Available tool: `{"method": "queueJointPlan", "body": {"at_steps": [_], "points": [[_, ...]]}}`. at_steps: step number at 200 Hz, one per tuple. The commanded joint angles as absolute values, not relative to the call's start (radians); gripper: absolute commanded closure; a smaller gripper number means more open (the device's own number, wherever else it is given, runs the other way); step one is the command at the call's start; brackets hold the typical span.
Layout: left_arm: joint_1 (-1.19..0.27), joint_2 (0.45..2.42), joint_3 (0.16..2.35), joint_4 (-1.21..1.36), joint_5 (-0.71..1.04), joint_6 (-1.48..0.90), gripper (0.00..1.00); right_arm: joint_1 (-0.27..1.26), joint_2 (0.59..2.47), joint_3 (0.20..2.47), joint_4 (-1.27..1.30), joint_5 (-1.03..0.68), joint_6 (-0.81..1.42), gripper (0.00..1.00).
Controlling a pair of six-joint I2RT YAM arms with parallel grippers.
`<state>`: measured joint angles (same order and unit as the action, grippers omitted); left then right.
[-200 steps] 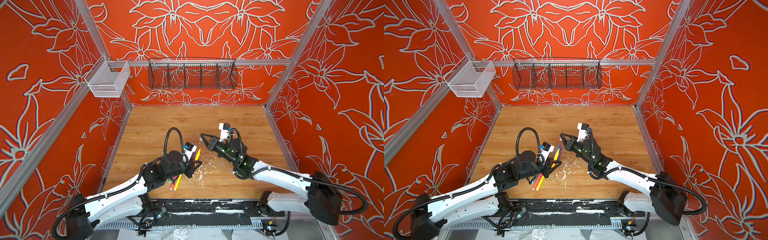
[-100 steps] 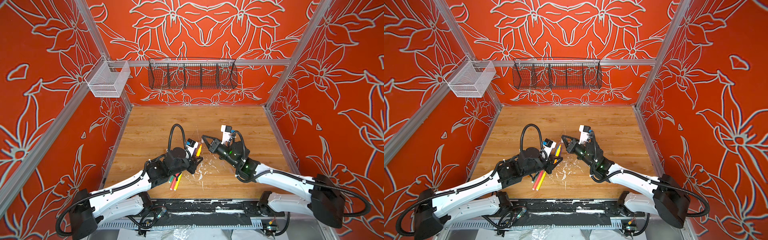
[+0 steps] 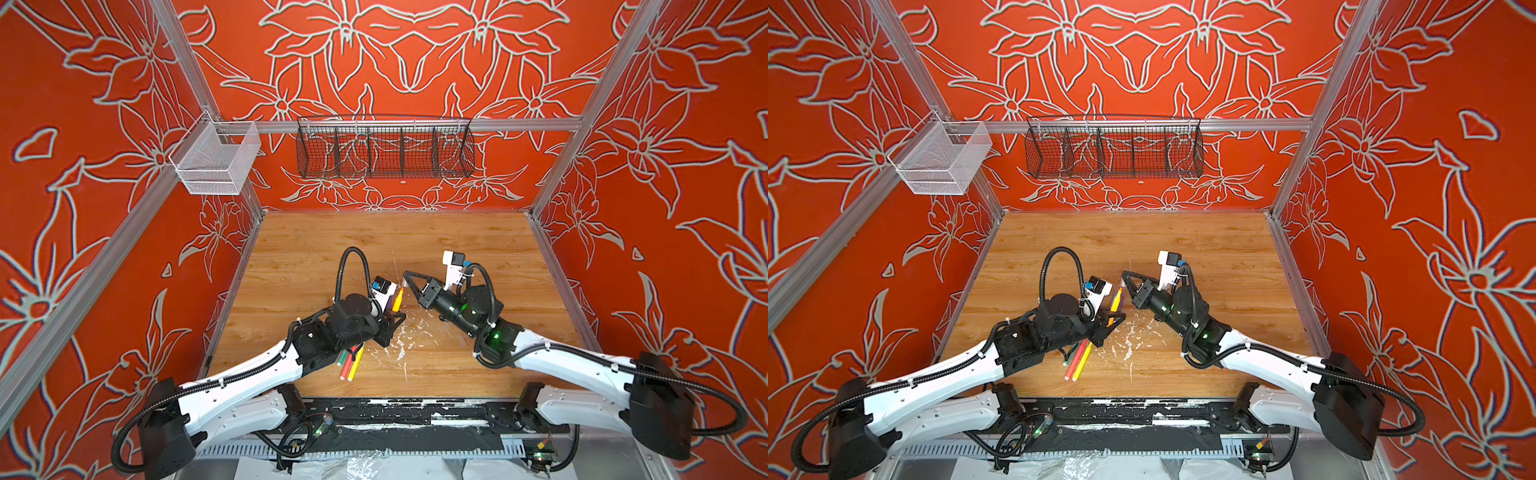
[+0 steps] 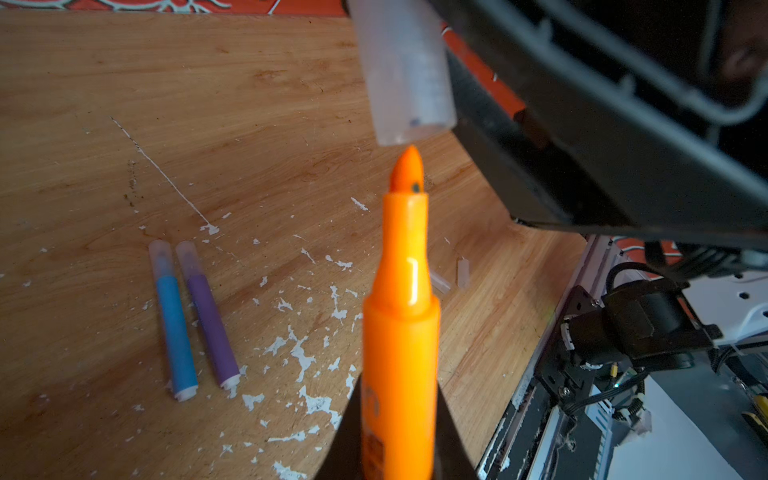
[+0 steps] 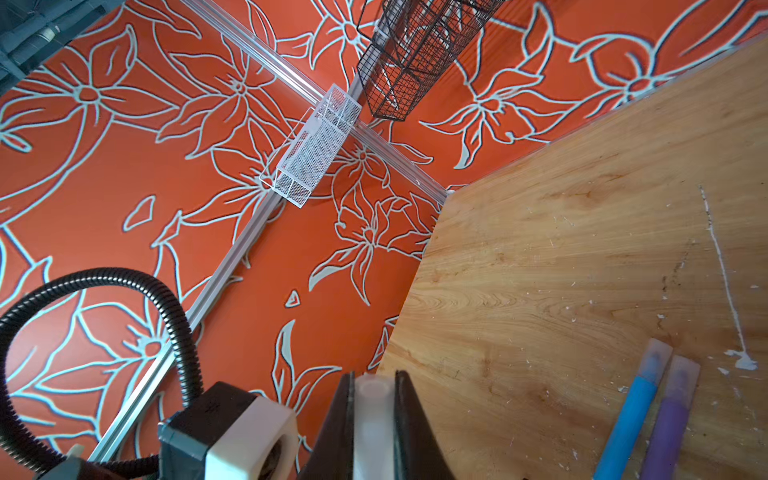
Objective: Insert the pens into the pen caps
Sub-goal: 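Position the cap above the orange marker tip with the right gripper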
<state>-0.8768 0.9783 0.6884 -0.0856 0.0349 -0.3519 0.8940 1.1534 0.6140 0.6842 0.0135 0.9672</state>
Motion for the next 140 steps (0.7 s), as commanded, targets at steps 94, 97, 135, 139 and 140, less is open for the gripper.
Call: {"method": "queueJointPlan", "body": {"at_steps": [94, 97, 135, 139, 140], "points": [[-0.849, 1.029, 0.703, -0.033, 0.060, -0.344, 1.00, 0.920, 1.161, 0.602, 0.750, -0.017, 0.955, 1.00], [-0.848, 1.029, 0.703, -0.030, 0.062, -0.346, 1.00, 0.922, 1.161, 0.603, 0.750, -0.016, 0.954, 1.00], [-0.842, 1.005, 0.703, -0.023, 0.076, -0.348, 1.00, 0.925, 1.141, 0.585, 0.737, 0.009, 0.939, 1.00], [-0.841, 1.000, 0.702, -0.023, 0.077, -0.347, 1.00, 0.925, 1.138, 0.582, 0.734, 0.018, 0.937, 1.00], [-0.842, 0.999, 0.702, -0.023, 0.078, -0.346, 1.00, 0.925, 1.137, 0.582, 0.733, 0.020, 0.937, 1.00]]}}
